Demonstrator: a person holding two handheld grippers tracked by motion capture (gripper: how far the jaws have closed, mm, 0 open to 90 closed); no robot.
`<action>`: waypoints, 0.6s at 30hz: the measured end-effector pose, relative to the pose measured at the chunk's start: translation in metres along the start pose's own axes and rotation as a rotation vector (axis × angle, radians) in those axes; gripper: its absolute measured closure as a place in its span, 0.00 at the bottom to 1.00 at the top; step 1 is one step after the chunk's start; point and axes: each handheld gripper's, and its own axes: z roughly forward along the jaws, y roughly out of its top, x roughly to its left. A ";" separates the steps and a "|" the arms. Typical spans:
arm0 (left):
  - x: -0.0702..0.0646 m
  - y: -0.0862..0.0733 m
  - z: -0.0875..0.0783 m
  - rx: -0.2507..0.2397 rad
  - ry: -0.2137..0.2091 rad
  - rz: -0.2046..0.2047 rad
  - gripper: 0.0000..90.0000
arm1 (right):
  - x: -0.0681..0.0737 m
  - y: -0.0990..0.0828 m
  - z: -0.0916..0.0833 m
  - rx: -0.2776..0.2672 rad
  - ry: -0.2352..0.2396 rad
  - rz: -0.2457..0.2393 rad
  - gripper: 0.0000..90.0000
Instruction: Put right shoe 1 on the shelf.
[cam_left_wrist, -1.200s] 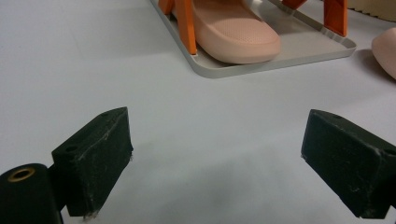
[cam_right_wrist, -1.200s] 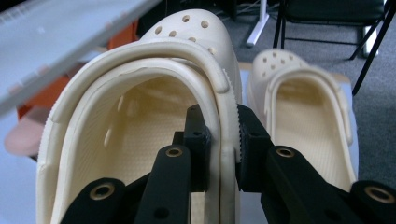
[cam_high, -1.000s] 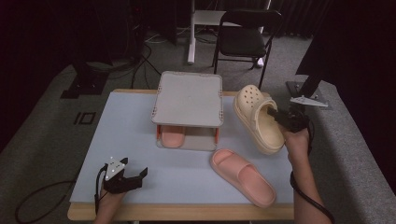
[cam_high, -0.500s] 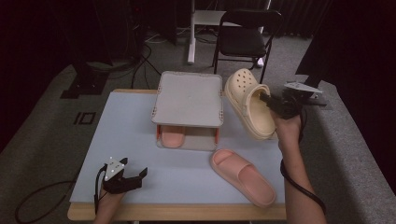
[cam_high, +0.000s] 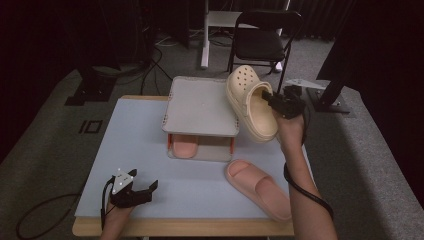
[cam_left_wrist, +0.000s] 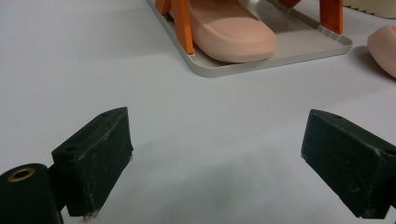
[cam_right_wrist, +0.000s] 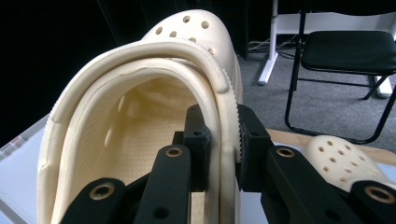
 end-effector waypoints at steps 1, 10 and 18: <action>0.000 0.000 0.000 0.000 0.000 0.000 0.09 | 0.003 0.001 0.002 -0.002 0.005 0.006 0.86; 0.002 -0.001 -0.003 -0.005 -0.001 -0.005 0.09 | 0.032 0.005 0.024 0.003 0.004 -0.008 0.86; 0.002 -0.001 -0.004 -0.008 -0.007 -0.008 0.09 | 0.056 0.006 0.042 0.010 -0.016 -0.027 0.86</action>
